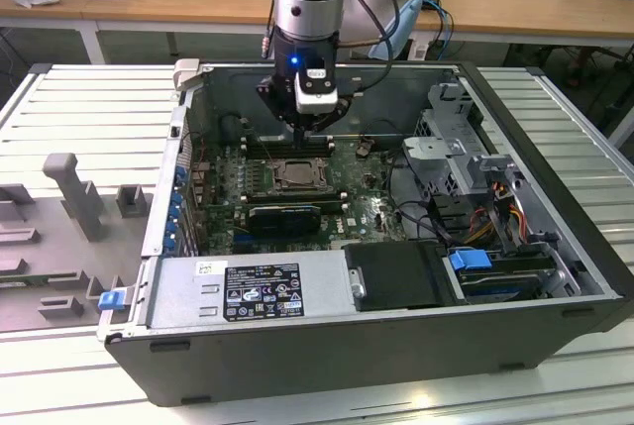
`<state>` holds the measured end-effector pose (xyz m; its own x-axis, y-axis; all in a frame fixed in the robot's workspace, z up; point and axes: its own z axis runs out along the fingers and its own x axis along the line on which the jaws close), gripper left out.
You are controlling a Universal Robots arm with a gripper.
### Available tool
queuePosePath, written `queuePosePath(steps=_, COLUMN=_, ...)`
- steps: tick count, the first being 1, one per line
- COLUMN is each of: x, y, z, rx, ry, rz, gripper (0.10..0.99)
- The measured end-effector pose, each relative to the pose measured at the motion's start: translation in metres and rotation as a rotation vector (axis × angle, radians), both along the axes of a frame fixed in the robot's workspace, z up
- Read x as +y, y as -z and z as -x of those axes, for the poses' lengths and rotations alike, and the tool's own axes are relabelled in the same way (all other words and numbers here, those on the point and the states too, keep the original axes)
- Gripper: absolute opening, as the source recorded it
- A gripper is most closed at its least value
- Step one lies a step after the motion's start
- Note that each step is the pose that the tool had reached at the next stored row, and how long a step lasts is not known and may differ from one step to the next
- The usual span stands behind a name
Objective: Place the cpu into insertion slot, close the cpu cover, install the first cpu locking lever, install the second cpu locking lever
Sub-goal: 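Install the first cpu locking lever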
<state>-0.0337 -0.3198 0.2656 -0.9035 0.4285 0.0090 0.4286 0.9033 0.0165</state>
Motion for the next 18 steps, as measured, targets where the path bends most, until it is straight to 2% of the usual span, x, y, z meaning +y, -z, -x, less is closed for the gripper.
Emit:
queuePosePath(steps=7, x=0.0, y=0.0, z=0.0, rx=0.0, ry=-0.12, rz=0.0, gripper=0.106)
queuePosePath(steps=15, x=0.0, y=0.0001, z=0.0, rx=0.0, ry=-0.281, rz=0.0, gripper=0.106)
queuePosePath(steps=18, x=0.0, y=0.0001, z=0.0, rx=0.0, ry=-0.365, rz=0.0, gripper=0.106)
